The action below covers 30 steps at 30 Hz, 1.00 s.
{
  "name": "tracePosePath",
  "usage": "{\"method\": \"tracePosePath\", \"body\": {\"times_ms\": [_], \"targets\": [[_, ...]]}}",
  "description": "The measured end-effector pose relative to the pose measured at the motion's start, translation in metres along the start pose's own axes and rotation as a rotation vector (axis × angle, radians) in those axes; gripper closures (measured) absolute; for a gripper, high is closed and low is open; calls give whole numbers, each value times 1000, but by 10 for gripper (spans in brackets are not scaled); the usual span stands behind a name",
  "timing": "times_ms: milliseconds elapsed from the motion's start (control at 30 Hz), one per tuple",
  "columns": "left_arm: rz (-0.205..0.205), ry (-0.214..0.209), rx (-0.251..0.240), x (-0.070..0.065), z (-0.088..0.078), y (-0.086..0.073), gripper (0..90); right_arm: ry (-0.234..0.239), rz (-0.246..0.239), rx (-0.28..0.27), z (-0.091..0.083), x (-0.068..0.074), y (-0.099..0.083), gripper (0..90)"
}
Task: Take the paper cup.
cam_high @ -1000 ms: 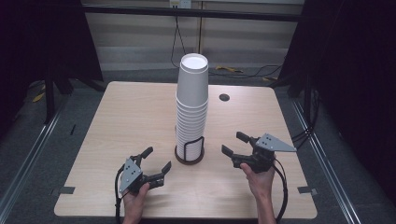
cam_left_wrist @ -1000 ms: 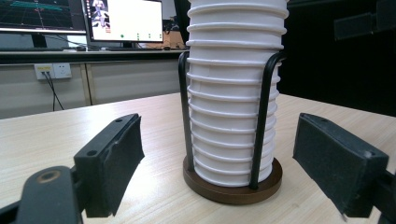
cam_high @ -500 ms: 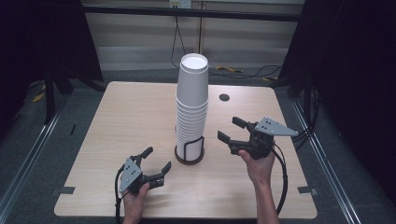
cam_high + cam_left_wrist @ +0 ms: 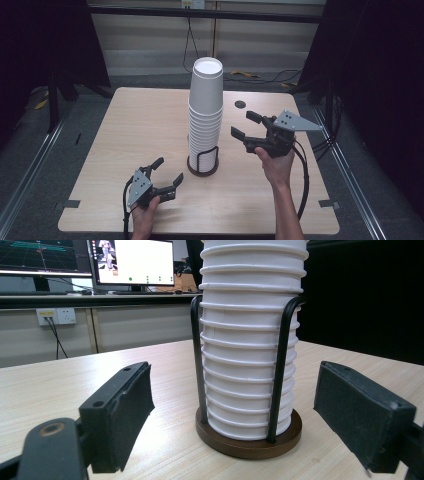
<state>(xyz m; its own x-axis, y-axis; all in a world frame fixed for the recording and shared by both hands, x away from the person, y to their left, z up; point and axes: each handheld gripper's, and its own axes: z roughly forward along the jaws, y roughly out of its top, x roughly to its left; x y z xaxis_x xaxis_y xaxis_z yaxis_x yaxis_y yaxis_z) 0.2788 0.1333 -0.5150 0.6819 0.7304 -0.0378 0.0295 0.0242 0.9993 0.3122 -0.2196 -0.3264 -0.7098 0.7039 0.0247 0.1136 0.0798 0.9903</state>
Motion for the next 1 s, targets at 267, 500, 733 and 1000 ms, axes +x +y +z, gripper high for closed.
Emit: {"method": "tracePosePath", "body": {"times_ms": [267, 500, 733, 1000], "targets": [[0, -1, 0, 0, 0, 0, 155, 21, -16, -7, 6, -1, 22, 210], [0, -1, 0, 0, 0, 0, 155, 43, -24, -14, 14, -1, 39, 175], [0, -2, 0, 0, 0, 0, 155, 69, -40, -6, 21, 0, 59, 169], [7, -4, 2, 1, 0, 0, 155, 91, -46, -3, 29, 0, 75, 157]]}}
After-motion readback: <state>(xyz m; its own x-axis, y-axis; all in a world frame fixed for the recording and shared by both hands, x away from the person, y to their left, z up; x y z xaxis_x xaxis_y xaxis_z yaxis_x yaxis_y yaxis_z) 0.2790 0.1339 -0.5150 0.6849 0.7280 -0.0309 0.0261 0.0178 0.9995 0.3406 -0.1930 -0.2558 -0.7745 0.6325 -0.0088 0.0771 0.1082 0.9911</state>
